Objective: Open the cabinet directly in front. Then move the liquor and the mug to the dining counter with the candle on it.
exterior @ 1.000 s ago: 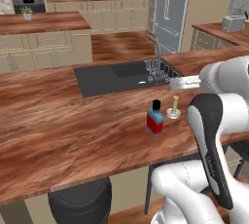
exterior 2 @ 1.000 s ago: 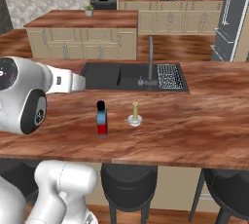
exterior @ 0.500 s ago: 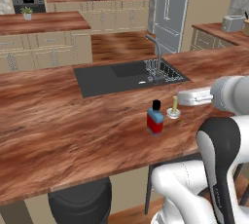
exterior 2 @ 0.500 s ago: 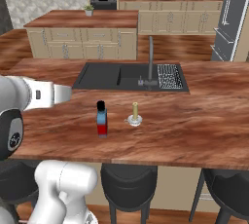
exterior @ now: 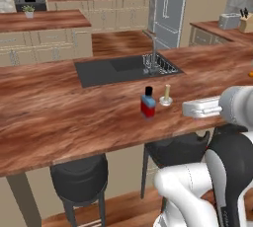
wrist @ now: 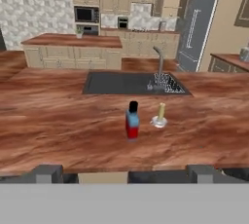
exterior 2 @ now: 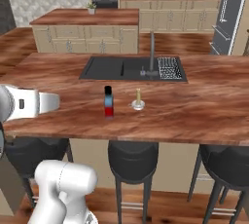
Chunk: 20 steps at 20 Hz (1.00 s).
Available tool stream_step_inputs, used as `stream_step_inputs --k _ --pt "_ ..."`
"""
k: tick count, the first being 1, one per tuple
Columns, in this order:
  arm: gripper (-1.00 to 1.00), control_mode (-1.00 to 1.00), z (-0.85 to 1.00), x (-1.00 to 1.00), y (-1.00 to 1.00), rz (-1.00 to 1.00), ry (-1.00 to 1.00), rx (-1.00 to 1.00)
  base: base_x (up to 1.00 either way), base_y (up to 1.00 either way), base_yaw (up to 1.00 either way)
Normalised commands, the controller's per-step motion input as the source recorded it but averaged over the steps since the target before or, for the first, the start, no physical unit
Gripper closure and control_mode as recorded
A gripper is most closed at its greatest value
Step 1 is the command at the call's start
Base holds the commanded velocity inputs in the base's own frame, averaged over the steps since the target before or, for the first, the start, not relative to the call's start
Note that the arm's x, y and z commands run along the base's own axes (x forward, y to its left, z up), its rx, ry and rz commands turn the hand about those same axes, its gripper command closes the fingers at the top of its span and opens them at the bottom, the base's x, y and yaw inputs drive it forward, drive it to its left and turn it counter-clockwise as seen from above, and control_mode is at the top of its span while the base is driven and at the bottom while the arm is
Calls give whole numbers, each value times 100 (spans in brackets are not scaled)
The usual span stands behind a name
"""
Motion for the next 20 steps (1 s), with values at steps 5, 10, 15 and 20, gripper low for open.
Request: stream_step_inputs --k 5,10,15,20 --pt "-100 100 0 0 0 0 0 0 -100 18 0" --pt "-100 100 0 0 0 0 0 0 -96 87 0" --pt "-100 100 0 0 0 0 0 0 -34 100 0" --pt "-100 100 0 0 0 0 0 0 -1 100 0"
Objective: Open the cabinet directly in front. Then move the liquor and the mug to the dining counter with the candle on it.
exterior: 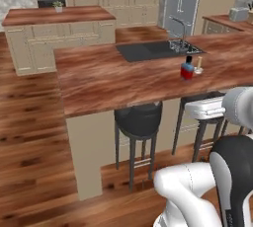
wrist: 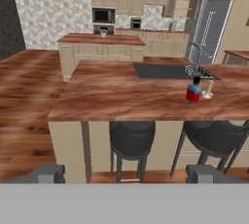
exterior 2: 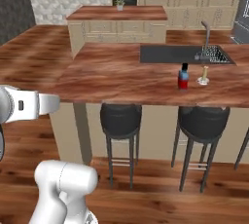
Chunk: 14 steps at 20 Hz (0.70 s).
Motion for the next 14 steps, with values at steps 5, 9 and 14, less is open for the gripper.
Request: stream_step_inputs --k 5,9,14 --pt "-100 100 0 0 0 0 0 0 0 100 0" --pt "-100 100 0 0 0 0 0 0 8 100 0" --pt "-100 100 0 0 0 0 0 0 22 100 0"
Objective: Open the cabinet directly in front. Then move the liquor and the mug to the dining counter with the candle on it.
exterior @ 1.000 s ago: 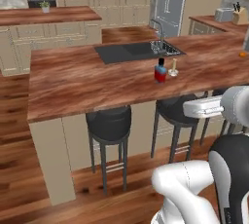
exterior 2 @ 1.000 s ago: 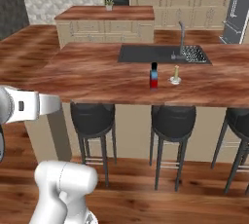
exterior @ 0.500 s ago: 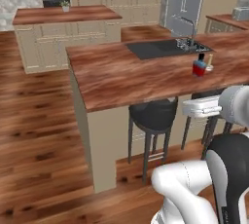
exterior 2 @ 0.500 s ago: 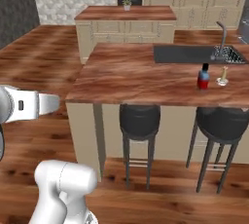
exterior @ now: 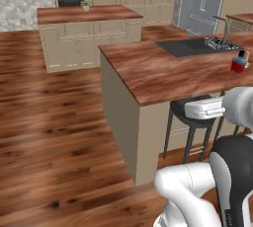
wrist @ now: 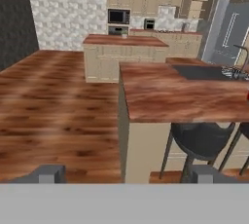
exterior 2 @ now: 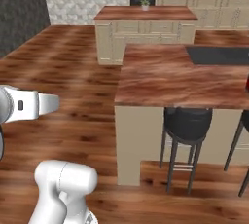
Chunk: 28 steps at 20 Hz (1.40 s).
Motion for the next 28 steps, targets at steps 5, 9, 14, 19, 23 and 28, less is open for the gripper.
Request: stream_step_inputs --k 5,9,14,19,23,28 --pt "-100 100 0 0 0 0 0 0 62 100 0" --pt "-100 100 0 0 0 0 0 0 100 100 0" --pt "-100 100 0 0 0 0 0 0 100 94 0" --pt "-100 100 0 0 0 0 0 0 100 80 0" --pt "-100 100 0 0 0 0 0 0 100 15 -1" --pt "-100 100 0 0 0 0 0 0 100 0 0"
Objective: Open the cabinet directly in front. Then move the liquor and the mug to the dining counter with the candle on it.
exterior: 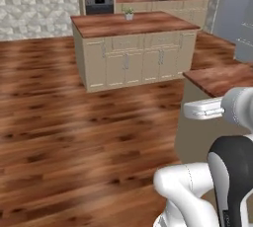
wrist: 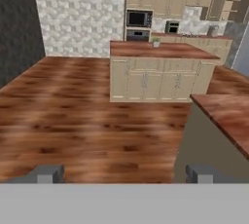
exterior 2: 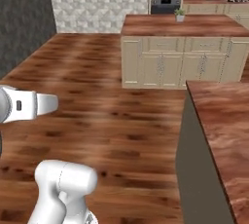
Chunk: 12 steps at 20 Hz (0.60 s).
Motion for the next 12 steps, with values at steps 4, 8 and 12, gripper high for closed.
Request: stream_step_inputs --k 4,8,12 --pt "-100 100 0 0 0 0 0 0 100 0 0" --pt "-100 100 0 0 0 0 0 0 100 0 0" --pt "-100 100 0 0 0 0 0 0 100 5 1"
